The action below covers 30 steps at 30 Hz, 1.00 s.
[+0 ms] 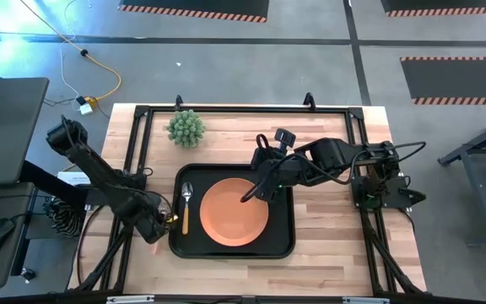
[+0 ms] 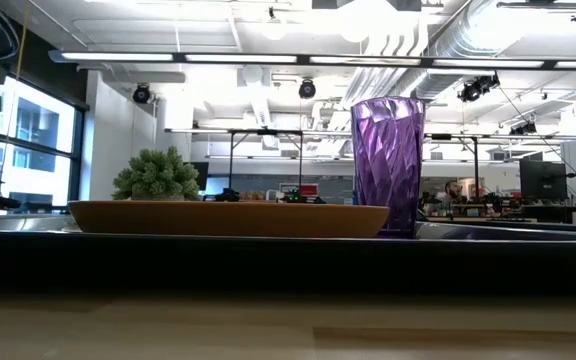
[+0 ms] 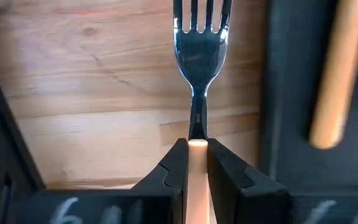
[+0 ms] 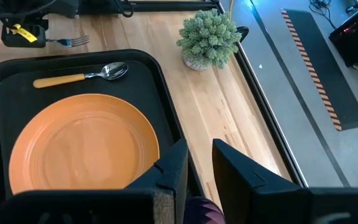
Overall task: Pick and place plate/cup/fork/spoon on tray
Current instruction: Put the light orange fork on the black tray to the right of the yellow spoon
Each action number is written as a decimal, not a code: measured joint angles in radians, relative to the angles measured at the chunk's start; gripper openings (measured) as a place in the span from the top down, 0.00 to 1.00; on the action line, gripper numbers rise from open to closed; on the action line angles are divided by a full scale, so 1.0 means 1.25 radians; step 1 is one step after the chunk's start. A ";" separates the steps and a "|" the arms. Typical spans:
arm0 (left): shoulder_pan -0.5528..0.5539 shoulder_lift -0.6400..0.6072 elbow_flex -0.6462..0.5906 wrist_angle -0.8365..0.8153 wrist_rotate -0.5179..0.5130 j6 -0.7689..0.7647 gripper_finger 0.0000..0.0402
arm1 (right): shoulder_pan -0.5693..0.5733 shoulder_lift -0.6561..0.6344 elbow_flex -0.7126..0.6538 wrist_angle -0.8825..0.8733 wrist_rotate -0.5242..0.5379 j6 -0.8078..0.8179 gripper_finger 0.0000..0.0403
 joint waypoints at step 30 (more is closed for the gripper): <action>0.255 -0.098 0.002 0.121 -0.206 0.220 0.91 | 0.000 0.000 0.000 -0.001 0.000 -0.004 0.83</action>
